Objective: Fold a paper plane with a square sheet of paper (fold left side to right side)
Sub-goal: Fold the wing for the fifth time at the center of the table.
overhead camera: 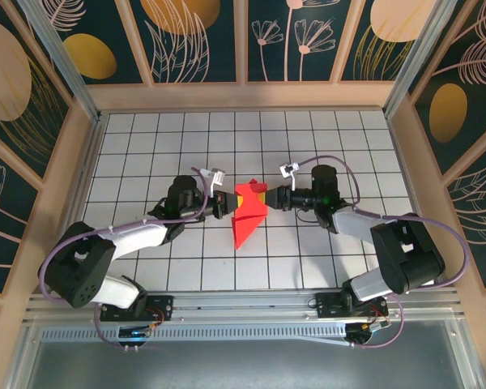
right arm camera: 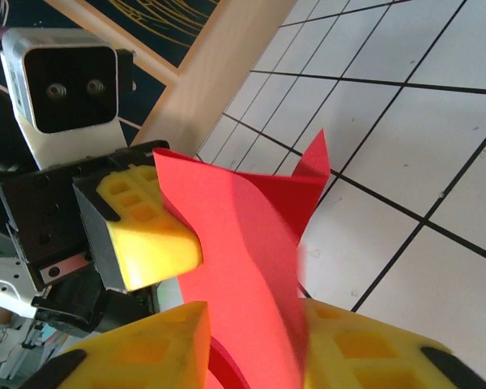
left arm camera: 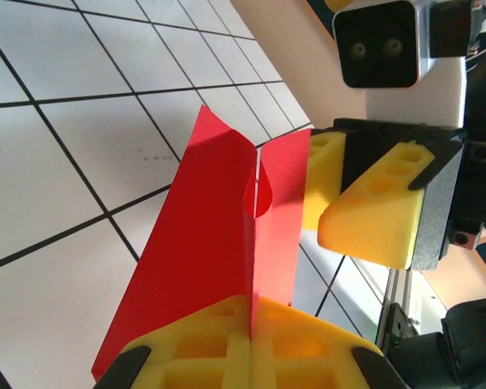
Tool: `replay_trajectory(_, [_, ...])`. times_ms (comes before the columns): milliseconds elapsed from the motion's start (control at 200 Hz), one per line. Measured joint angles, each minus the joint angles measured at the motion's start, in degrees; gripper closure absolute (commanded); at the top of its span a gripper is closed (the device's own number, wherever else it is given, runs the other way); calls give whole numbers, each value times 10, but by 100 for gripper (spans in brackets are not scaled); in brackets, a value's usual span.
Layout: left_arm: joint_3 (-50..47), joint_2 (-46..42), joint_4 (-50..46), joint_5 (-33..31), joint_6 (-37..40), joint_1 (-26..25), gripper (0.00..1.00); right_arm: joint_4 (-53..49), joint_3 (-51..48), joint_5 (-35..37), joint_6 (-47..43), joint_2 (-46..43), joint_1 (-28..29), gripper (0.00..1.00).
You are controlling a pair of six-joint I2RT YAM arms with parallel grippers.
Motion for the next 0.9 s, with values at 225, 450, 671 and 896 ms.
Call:
replay_trajectory(225, [-14, 28, -1, -6, 6, 0, 81, -33, 14, 24, -9, 12, -2, 100])
replay_trajectory(450, [-19, 41, -40, -81, 26, 0, 57, -94, 35, 79, -1, 57, -3, 100])
replay_trajectory(671, [-17, -3, -117, -161, 65, 0, 56, -163, 63, 115, 23, 76, -2, 100])
replay_trajectory(896, [16, -87, -217, -211, 128, -22, 56, -275, 142, 148, 47, 89, -3, 100])
